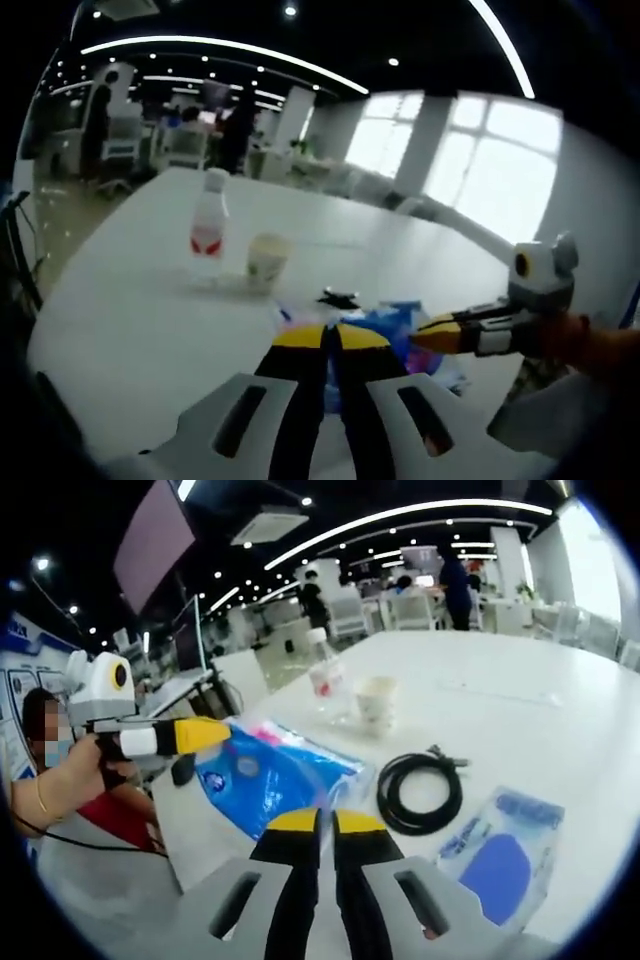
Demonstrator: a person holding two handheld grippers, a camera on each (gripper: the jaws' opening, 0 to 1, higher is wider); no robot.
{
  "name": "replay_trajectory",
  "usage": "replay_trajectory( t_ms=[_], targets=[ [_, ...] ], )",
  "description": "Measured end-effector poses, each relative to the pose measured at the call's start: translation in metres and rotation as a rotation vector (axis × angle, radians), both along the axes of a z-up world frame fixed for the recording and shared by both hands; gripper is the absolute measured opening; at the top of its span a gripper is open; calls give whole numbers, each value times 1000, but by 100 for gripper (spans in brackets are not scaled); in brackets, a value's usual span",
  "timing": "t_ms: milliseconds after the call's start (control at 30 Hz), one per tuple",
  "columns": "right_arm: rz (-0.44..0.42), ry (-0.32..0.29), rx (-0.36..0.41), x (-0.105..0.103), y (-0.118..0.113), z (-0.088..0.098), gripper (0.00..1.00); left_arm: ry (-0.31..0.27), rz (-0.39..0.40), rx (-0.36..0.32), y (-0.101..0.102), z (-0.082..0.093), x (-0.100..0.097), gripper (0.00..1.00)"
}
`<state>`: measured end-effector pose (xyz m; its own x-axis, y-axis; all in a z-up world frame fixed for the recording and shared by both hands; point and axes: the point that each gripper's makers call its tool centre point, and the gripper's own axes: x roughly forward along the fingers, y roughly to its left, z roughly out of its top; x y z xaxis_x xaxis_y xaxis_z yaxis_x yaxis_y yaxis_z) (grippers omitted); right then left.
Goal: Arrange the tabletop items into an orderly group along one side of the table until the central work area is clear of visible clutter.
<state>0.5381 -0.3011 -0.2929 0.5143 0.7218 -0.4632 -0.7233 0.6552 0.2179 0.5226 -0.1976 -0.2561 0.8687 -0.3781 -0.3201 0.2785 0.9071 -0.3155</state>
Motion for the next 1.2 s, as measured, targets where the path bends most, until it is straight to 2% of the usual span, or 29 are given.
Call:
replay_trajectory(
  t_ms=[100,233,367,500,667,733,767,1033,1200],
  targets=[
    [-10,-39,-20,3,-3,3,2,-3,-16,10,-5,0,-1,0],
    [-11,-26,-27,2,-4,0,1,0,-25,15,-5,-1,-1,0],
    [-2,-55,-64,3,-8,0,1,5,-44,56,-9,-5,-1,0],
    [-19,-49,-69,6,-14,3,1,5,-61,71,-14,-6,-1,0],
    [-42,-52,-70,8,-21,10,1,0,-71,38,-19,-2,0,0],
    [-51,-49,-62,8,-25,13,1,-24,-94,87,-22,4,0,0],
    [-52,-51,-62,8,-26,15,1,-24,-97,90,-24,6,0,0],
    [-96,-79,-81,17,-48,34,1,-41,-124,42,-41,23,13,0],
    [-118,-74,-91,25,-65,43,1,-35,-152,17,-56,32,21,0]
  ],
)
